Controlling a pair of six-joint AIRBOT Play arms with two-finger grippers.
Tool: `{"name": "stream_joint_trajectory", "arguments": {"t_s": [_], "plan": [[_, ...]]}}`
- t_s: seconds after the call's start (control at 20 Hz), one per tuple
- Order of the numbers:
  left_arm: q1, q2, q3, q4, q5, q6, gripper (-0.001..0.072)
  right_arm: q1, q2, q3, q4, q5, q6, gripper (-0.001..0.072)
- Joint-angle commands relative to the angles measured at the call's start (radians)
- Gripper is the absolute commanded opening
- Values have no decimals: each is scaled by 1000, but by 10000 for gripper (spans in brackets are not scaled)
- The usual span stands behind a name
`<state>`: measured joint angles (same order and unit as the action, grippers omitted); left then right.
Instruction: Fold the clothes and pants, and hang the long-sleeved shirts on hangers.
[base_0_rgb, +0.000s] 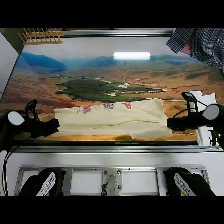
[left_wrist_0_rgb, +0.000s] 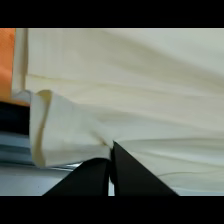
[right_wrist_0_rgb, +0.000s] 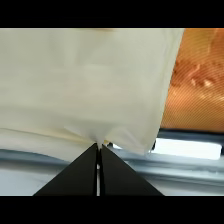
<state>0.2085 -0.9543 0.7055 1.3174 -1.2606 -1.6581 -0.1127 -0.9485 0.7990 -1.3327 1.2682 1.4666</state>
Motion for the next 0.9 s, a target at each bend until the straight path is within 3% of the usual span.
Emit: {"name": "stream_joint_trajectory", "arguments": {"t_s": [0.0,0.3,0.45,0.5,0.55,0.6,0.65,0.85], "plan": [[-13,-236,140,4,31,13,7,49,-184,120,0,-138,0,10],[-14,-505,377,-3,30,14,7,95,-414,289,20,-286,0,11],[-14,-578,459,-9,46,13,9,98,-451,298,108,-400,0,15],[-14,-592,482,-15,57,13,136,97,-455,298,153,-443,0,38],[-13,-600,507,-37,71,13,474,97,-455,299,188,-482,-1,224],[-11,-599,532,-56,88,13,574,97,-452,303,216,-511,-1,534],[-4,-595,568,-72,93,12,569,94,-449,317,223,-516,-3,681],[-5,-512,610,-79,102,24,567,20,-393,343,213,-396,-145,680]]}}
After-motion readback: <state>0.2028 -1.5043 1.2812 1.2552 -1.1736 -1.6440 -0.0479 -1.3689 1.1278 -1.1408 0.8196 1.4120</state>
